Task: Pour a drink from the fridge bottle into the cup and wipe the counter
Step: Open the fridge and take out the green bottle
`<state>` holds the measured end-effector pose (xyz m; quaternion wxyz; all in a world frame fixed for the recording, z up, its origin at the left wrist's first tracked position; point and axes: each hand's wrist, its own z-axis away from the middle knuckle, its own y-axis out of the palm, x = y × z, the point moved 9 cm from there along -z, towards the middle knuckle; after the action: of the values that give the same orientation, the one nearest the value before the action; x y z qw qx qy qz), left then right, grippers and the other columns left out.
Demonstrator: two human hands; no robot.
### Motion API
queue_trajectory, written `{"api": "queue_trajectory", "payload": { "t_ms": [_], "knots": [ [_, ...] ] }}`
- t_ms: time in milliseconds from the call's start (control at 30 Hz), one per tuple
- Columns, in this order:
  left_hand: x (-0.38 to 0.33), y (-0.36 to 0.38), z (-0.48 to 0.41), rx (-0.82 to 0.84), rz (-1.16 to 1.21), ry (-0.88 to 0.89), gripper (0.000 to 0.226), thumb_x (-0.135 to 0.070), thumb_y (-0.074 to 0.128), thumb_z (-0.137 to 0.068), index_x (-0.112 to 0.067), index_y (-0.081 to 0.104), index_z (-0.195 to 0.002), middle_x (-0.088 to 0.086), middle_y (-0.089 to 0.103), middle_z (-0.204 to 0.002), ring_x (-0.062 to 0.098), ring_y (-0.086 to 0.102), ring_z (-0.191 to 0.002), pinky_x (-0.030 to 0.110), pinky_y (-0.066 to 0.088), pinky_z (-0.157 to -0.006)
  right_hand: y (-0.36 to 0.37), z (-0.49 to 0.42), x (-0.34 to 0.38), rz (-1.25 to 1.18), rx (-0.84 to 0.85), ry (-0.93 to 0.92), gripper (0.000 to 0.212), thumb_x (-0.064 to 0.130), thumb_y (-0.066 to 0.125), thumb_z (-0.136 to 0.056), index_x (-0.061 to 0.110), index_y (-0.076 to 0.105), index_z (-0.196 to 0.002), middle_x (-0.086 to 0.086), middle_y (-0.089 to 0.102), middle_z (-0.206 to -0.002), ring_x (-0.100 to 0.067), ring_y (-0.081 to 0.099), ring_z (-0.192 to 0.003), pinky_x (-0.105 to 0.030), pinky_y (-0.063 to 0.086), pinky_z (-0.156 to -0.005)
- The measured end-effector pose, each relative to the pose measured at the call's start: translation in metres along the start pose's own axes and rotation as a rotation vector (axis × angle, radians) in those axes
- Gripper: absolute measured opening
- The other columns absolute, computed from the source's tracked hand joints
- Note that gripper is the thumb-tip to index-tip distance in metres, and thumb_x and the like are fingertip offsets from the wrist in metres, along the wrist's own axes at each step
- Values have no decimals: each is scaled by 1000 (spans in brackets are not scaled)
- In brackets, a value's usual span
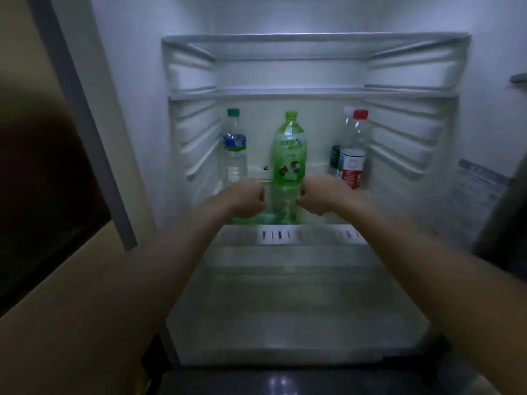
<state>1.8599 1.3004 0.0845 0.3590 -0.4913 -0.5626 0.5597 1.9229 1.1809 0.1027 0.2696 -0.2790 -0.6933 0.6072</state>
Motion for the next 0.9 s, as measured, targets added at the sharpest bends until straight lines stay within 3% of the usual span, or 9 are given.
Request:
{"api": "queue_trajectory", "payload": {
  "t_ms": [100,167,200,300,400,567,633,800,900],
  "knots": [
    [-2,7,-26,-21,45,-31,21,-13,56,-93,3,70,-99,13,71,-99,26,66,-88,36,57,-80,3,-25,-10,-33,-7,-18,23,31,53,-89,12,61,-80,-6,67,-75,-18,68,-61,-33,60,-58],
    [-5,11,-41,-31,155,-70,11,-13,57,-95,-7,62,-102,9,61,-97,21,57,-86,30,48,-70,8,-35,-16,-52,2,-20,22,30,52,-88,12,61,-80,-6,66,-74,-18,68,-59,-34,60,-57],
    [-5,14,-50,-38,240,-101,16,-15,59,-95,-10,58,-110,8,57,-100,21,54,-88,29,45,-70,13,-39,-19,-54,16,-17,21,29,51,-89,12,60,-80,-6,65,-75,-18,67,-60,-34,60,-59],
    [2,23,-79,-73,549,-191,62,-21,70,-91,1,37,-139,13,57,-123,26,58,-108,34,49,-84,29,-52,-27,-22,57,-1,20,34,50,-89,16,58,-87,-4,64,-80,-20,65,-69,-39,59,-67],
    [12,32,-112,-136,699,-263,88,-25,81,-81,1,24,-144,19,46,-142,33,51,-129,42,47,-107,37,-61,-35,3,44,-3,23,38,51,-88,17,60,-92,-4,64,-87,-22,61,-76,-36,55,-70],
    [22,36,-149,-169,917,-288,88,-19,87,-73,-4,32,-139,13,51,-140,31,54,-128,42,48,-107,46,-58,-48,12,90,60,30,29,54,-91,17,44,-66,-1,50,-70,-19,53,-65,-26,36,-52],
    [22,38,-159,-176,962,-264,91,-16,89,-71,-4,32,-141,11,52,-141,28,54,-128,41,48,-107,46,-58,-49,15,85,59,31,28,54,-92,18,40,-66,0,47,-71,-16,48,-61,-24,30,-47],
    [21,41,-175,-267,995,-269,93,-18,95,-60,-6,41,-135,11,59,-132,28,59,-120,44,53,-100,48,-51,-42,66,108,38,29,29,50,-95,13,44,-71,-2,48,-76,-21,50,-68,-29,38,-62],
    [30,45,-185,-269,1039,-314,97,-27,99,-50,-5,48,-130,12,62,-128,28,62,-116,42,56,-95,45,-47,-38,66,127,25,33,29,50,-96,17,41,-68,0,44,-72,-17,46,-64,-28,36,-61]
  ]
}}
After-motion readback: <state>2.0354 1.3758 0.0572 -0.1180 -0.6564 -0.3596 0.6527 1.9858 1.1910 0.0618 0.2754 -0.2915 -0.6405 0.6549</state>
